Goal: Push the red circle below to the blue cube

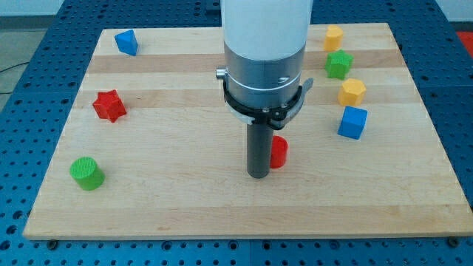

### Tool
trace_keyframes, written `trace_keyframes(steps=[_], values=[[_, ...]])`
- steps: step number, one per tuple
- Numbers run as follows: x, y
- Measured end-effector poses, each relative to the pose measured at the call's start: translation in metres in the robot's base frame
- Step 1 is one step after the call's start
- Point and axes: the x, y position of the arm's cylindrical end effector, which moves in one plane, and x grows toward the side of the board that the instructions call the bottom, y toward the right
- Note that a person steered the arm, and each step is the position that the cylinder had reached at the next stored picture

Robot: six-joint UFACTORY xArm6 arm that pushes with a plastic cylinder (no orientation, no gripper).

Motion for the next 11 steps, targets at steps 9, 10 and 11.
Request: trace_keyframes(steps=[9,10,11], values=[[-0.041,0.061],[-0.049,0.081],[-0.021,0.114]])
